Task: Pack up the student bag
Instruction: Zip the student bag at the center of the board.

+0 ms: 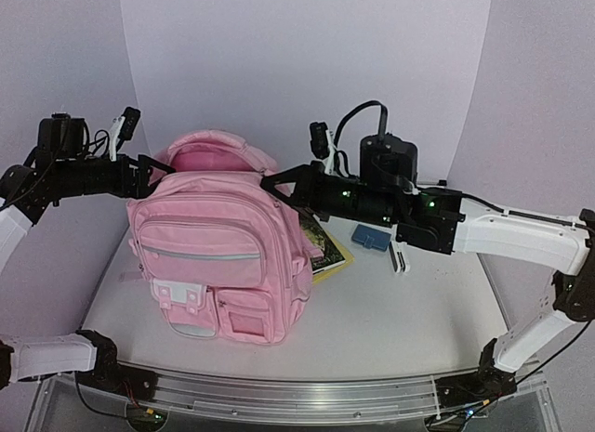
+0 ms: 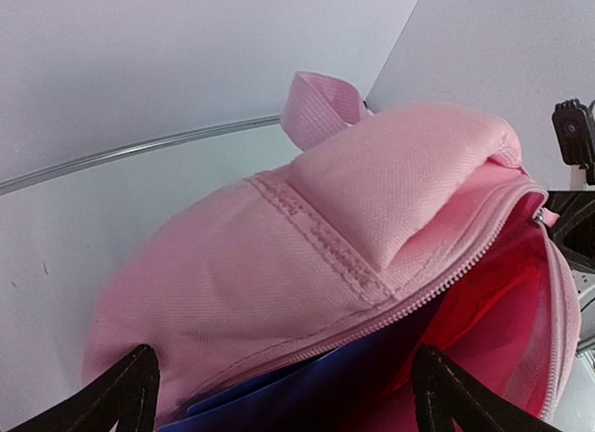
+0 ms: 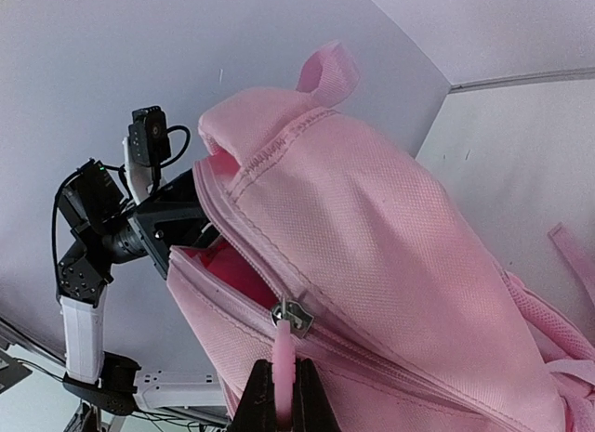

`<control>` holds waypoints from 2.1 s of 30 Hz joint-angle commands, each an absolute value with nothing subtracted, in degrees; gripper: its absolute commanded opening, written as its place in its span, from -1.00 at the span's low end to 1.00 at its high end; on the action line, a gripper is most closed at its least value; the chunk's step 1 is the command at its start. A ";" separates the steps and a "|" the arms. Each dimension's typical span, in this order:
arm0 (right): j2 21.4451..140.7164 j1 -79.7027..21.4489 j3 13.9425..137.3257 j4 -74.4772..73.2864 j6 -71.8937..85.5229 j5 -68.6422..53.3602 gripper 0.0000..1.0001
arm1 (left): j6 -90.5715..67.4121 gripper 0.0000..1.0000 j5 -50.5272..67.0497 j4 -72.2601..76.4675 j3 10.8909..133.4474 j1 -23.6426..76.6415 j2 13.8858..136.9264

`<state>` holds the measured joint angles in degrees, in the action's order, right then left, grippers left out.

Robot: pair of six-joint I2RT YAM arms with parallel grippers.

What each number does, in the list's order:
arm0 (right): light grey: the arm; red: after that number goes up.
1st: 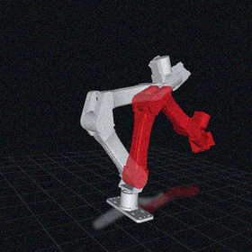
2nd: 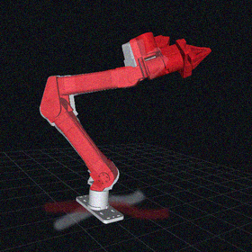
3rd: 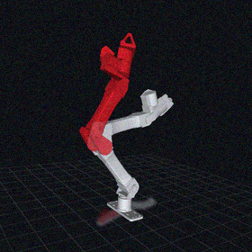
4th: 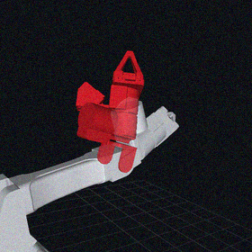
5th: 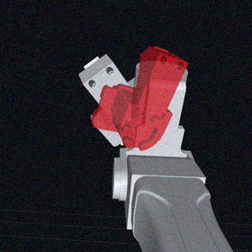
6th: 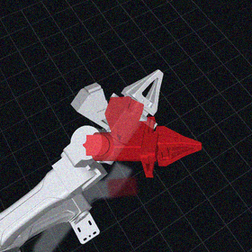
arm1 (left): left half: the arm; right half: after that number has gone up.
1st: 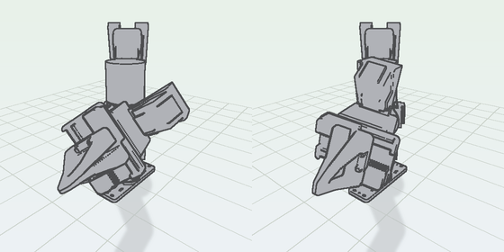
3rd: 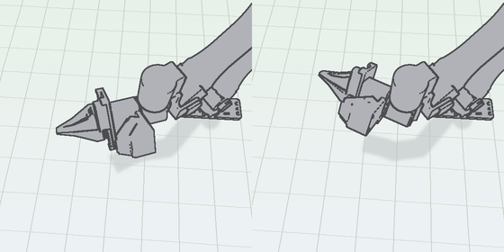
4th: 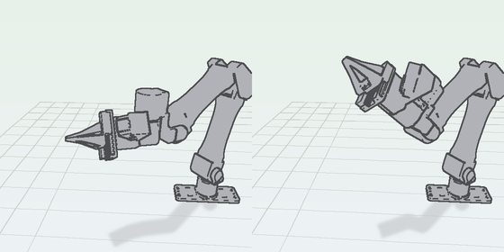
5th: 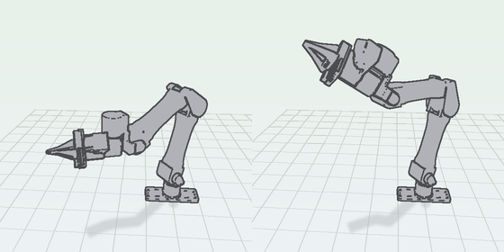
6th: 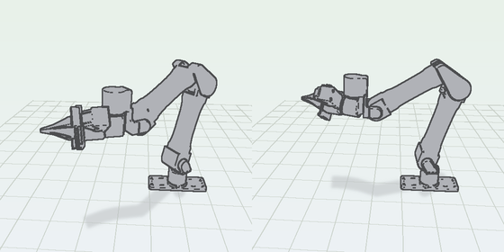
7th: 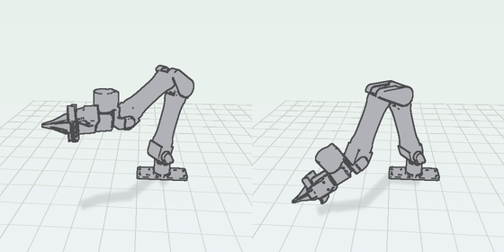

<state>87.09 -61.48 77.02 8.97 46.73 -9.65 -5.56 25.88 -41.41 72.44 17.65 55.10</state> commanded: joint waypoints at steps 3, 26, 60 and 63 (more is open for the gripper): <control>89.20 -59.46 87.39 8.37 38.40 -4.69 -1.00 | -3.12 0.51 39.17 -36.22 75.05 17.77 57.93; 100.70 -55.75 112.92 -17.56 23.54 -12.87 -1.00 | -5.18 -0.87 54.09 -30.51 81.40 17.79 68.01; 105.09 -60.93 115.40 -18.09 26.57 2.06 -1.00 | 1.31 0.64 22.86 -47.15 81.99 14.87 59.25; 104.68 -60.93 115.16 -18.08 26.51 1.83 -1.00 | 0.86 0.57 24.41 -45.60 80.56 13.90 59.35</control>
<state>107.74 -61.56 115.60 -19.57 26.20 0.63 0.49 25.21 -46.96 81.92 15.19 58.99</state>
